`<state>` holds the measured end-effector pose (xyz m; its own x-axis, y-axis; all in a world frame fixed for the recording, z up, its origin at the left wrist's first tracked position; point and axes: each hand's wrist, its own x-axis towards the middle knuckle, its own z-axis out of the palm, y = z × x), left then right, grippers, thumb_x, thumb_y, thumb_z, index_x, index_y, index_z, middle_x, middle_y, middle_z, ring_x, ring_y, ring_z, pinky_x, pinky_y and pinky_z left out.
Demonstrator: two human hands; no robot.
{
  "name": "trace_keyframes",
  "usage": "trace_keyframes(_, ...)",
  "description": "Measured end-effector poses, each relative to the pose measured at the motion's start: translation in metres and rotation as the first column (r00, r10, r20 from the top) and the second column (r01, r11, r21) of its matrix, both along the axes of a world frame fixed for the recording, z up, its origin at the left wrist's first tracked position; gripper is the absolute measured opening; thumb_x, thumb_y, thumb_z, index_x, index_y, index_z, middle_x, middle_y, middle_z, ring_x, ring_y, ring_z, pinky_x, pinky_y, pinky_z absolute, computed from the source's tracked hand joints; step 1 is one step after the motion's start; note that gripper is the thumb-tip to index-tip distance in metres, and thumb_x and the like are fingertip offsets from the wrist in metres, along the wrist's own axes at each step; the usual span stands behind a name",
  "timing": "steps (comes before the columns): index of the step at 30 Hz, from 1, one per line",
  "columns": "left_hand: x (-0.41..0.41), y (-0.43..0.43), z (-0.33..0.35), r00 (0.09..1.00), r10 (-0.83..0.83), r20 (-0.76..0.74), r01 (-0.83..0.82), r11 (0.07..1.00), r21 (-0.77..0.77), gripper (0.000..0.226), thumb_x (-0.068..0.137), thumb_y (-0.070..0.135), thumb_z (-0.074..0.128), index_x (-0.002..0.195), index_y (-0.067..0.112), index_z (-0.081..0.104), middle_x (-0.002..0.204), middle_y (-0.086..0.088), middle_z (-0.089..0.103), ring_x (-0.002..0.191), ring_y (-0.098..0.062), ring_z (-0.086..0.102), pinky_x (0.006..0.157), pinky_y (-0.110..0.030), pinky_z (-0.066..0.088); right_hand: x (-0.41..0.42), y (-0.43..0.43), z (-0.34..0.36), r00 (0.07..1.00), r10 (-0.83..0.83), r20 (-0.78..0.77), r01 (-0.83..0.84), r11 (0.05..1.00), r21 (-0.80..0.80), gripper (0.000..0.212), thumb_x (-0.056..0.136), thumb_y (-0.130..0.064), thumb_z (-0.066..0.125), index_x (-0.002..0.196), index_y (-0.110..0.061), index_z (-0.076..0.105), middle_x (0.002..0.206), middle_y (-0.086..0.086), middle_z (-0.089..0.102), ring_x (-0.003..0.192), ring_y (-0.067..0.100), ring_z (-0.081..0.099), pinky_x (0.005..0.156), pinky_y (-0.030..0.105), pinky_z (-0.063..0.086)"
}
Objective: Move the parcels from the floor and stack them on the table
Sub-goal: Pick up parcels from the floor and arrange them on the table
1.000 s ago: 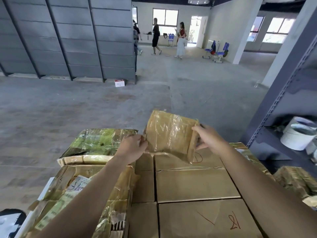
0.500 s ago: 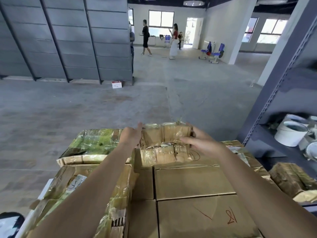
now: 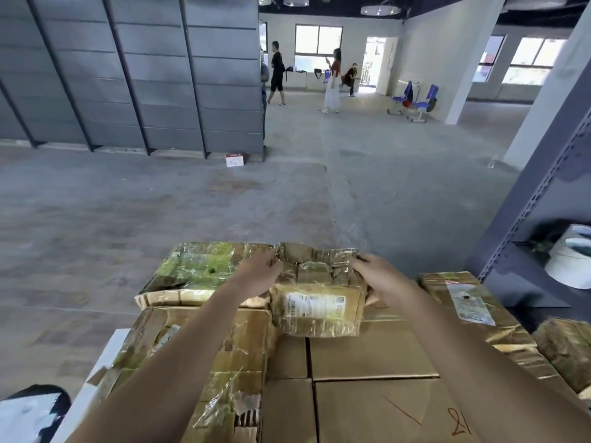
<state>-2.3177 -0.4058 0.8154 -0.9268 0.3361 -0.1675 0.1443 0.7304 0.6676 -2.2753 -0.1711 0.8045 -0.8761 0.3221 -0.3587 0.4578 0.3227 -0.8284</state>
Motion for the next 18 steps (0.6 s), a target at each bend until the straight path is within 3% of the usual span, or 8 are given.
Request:
trace_keyframes(3,-0.001,-0.003,0.0,1.0,-0.007,0.014,0.007,1.0,0.018,0.055,0.101,0.037,0.034,0.152,0.021,0.019,0.076,0.004,0.049,0.051,-0.008,0.042,0.051,-0.02,0.04,-0.005,-0.001,0.009,0.997,0.022,-0.079,-0.008,0.985,0.17,0.033,0.102,-0.024,0.038,0.133,-0.018,0.05,0.105,0.003,0.06,0.094,0.025,0.062,0.071,0.043,0.059)
trace_keyframes(4,-0.004,-0.004,0.001,1.0,0.003,0.018,-0.003,1.0,0.023,0.055,0.101,0.037,0.033,0.152,0.023,0.018,0.07,0.004,0.045,0.049,-0.009,0.041,0.051,-0.022,0.038,-0.006,0.0,0.011,0.994,0.021,-0.11,0.003,0.977,0.213,0.038,0.103,-0.024,0.036,0.139,-0.02,0.045,0.109,0.001,0.059,0.095,0.025,0.06,0.071,0.04,0.058)
trace_keyframes(6,-0.007,-0.005,0.001,1.0,0.007,0.017,-0.008,0.999,0.039,0.056,0.101,0.039,0.033,0.153,0.026,0.016,0.075,-0.002,0.053,0.05,-0.009,0.041,0.052,-0.024,0.038,-0.008,-0.001,0.014,0.99,0.042,-0.137,-0.004,0.962,0.272,0.043,0.103,-0.027,0.035,0.145,-0.022,0.038,0.12,0.002,0.058,0.095,0.024,0.059,0.079,0.041,0.056)
trace_keyframes(9,-0.007,-0.003,-0.001,1.0,0.0,0.008,0.0,1.0,-0.021,0.053,0.102,0.036,0.033,0.15,0.017,0.025,0.112,-0.01,0.062,0.066,-0.011,0.054,0.062,-0.026,0.046,-0.01,-0.008,0.01,0.986,0.163,-0.029,-0.141,0.917,0.373,0.051,0.103,-0.032,0.035,0.152,-0.018,0.027,0.113,0.008,0.061,0.089,0.025,0.063,0.08,0.038,0.054)
trace_keyframes(11,-0.008,-0.002,-0.006,1.0,0.026,0.001,-0.026,1.0,-0.012,0.045,0.101,0.031,0.035,0.14,0.009,0.04,0.095,-0.009,0.062,0.062,-0.013,0.056,0.058,-0.027,0.05,-0.013,-0.011,0.004,0.977,0.212,0.024,-0.205,0.9,0.384,0.059,0.104,-0.033,0.036,0.154,-0.012,0.015,0.115,0.01,0.061,0.081,0.021,0.062,0.073,0.033,0.049)
trace_keyframes(14,-0.012,-0.002,-0.012,0.999,0.054,0.005,-0.054,0.998,0.038,0.021,0.101,0.023,0.037,0.113,0.016,0.054,0.065,-0.001,0.048,0.043,-0.008,0.04,0.04,-0.019,0.036,-0.013,-0.012,0.002,0.971,0.237,0.021,-0.226,0.893,0.389,0.063,0.103,-0.033,0.037,0.155,-0.012,0.008,0.103,0.01,0.063,0.079,0.021,0.062,0.076,0.035,0.051)
trace_keyframes(16,-0.014,-0.002,-0.013,0.997,0.069,-0.017,-0.068,0.997,0.025,0.019,0.1,0.02,0.038,0.086,0.024,0.049,0.064,-0.002,0.047,0.043,-0.009,0.04,0.041,-0.02,0.035,-0.013,-0.011,0.003,0.969,0.243,0.034,-0.236,0.884,0.404,0.064,0.104,-0.033,0.035,0.155,-0.012,0.003,0.124,0.015,0.059,0.1,0.028,0.064,0.088,0.041,0.051)
trace_keyframes(18,-0.016,0.0,-0.018,0.996,0.061,-0.059,-0.064,0.997,-0.039,0.021,0.098,0.02,0.036,0.084,0.017,0.051,0.07,-0.005,0.052,0.055,-0.015,0.054,0.055,-0.027,0.05,-0.012,-0.013,0.002,0.969,0.24,0.065,-0.244,0.872,0.424,0.065,0.104,-0.037,0.032,0.155,-0.013,-0.002,0.124,0.011,0.058,0.092,0.025,0.066,0.081,0.039,0.052)
